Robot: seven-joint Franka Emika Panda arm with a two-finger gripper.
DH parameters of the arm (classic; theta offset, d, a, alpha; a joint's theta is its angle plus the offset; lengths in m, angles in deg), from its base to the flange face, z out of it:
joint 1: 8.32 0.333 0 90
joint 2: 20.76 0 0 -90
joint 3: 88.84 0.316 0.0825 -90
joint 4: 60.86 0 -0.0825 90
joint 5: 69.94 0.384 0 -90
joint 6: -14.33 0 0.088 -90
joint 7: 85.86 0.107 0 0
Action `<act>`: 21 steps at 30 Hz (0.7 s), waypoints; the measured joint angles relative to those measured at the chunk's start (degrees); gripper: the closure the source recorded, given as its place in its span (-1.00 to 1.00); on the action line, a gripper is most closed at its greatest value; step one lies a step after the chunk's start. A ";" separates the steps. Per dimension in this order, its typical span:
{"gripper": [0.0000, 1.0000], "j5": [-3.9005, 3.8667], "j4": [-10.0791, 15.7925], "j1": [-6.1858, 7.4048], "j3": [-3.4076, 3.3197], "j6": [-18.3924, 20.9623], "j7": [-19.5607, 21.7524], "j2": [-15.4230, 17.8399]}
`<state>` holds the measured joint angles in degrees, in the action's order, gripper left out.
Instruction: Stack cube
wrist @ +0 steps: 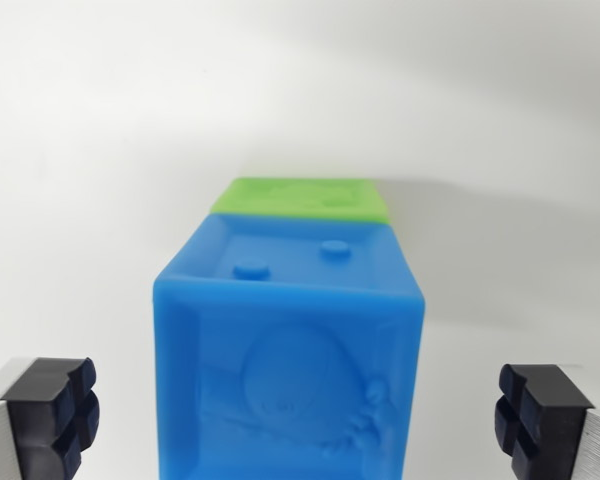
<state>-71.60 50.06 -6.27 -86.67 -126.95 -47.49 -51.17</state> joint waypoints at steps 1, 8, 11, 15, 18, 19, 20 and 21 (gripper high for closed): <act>-1.00 0.01 0.02 0.00 0.01 0.35 0.00 0.38; -1.00 0.09 0.07 -0.04 0.07 2.95 -0.02 3.08; -1.00 0.14 0.06 -0.04 0.09 4.03 -0.05 4.11; -1.00 0.21 -0.07 -0.04 0.10 5.87 -0.11 5.87; -1.00 0.25 -0.23 -0.04 0.11 7.05 -0.15 6.91; -1.00 0.28 -0.36 -0.04 0.11 7.65 -0.16 7.37; -1.00 0.30 -0.48 -0.04 0.12 8.18 -0.18 7.79; -1.00 0.33 -0.59 -0.04 0.12 8.70 -0.19 8.19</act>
<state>-71.27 49.47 -6.31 -86.55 -118.25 -47.68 -42.98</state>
